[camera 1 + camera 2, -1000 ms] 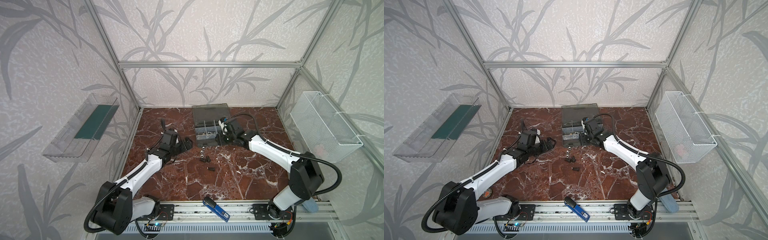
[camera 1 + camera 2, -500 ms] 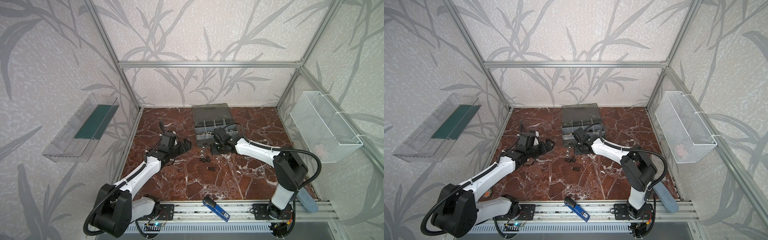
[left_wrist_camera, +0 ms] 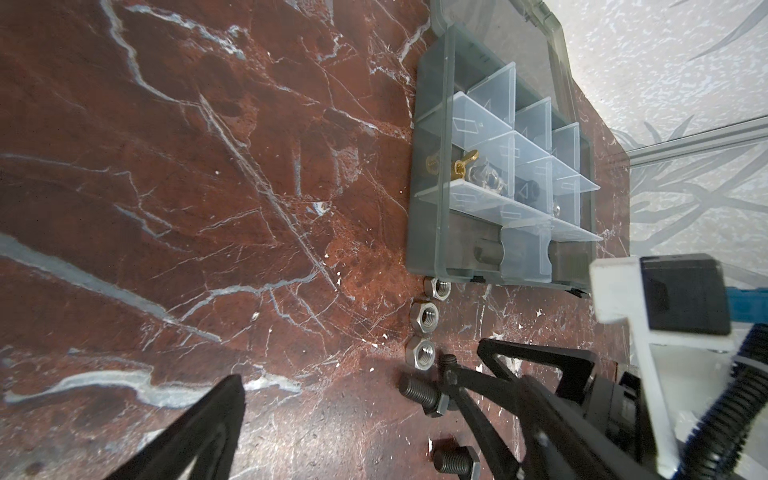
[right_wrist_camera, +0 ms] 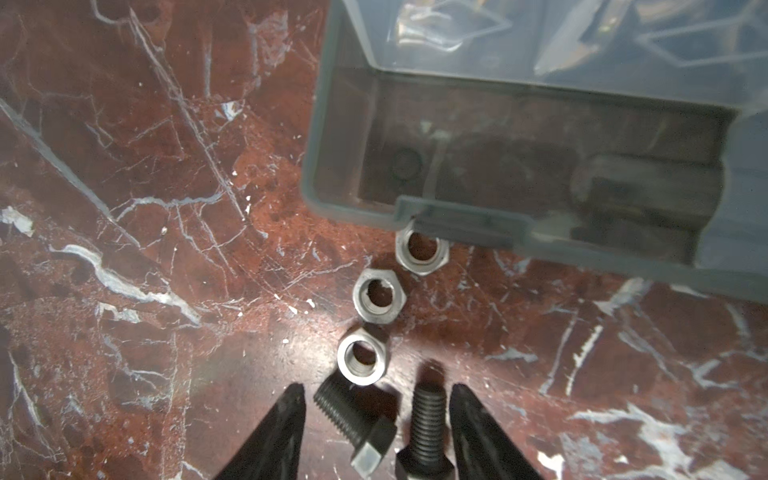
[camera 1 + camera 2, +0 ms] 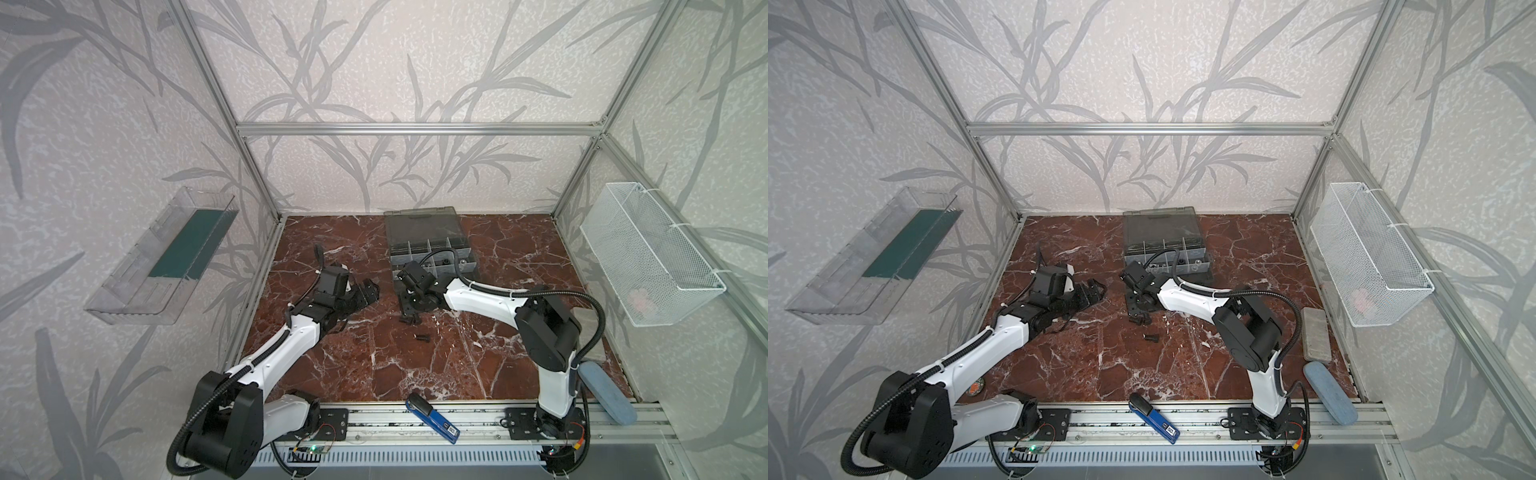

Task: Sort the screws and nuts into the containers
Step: 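Move the right gripper back down to the silver hex nuts beside the box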

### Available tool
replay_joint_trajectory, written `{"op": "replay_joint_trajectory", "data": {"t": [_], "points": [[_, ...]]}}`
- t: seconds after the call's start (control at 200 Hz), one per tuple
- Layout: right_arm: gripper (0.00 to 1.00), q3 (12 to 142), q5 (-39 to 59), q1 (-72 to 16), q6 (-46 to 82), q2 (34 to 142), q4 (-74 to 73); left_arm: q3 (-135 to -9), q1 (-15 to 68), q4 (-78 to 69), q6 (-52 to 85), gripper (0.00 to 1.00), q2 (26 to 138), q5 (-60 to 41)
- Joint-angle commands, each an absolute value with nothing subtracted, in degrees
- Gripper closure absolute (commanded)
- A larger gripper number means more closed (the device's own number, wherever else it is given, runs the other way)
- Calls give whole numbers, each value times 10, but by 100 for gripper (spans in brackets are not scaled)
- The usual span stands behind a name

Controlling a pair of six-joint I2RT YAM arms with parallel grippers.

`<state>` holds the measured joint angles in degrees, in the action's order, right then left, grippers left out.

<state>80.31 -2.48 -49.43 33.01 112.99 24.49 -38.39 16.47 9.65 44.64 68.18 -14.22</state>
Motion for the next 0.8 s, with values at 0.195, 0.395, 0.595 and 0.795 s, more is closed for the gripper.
{"op": "replay_joint_trajectory", "data": {"t": [0.195,0.395,0.595,0.795], "points": [[43,843,-33,-511,329,1167,267,-370,154,109,448,1,654,-139],[43,852,-47,-517,321,1179,279,-366,151,109,449,1,650,-141],[44,852,-52,-519,317,1193,282,-361,149,109,449,1,646,-141],[45,862,-60,-521,313,1210,288,-358,148,108,449,1,644,-141]]}}
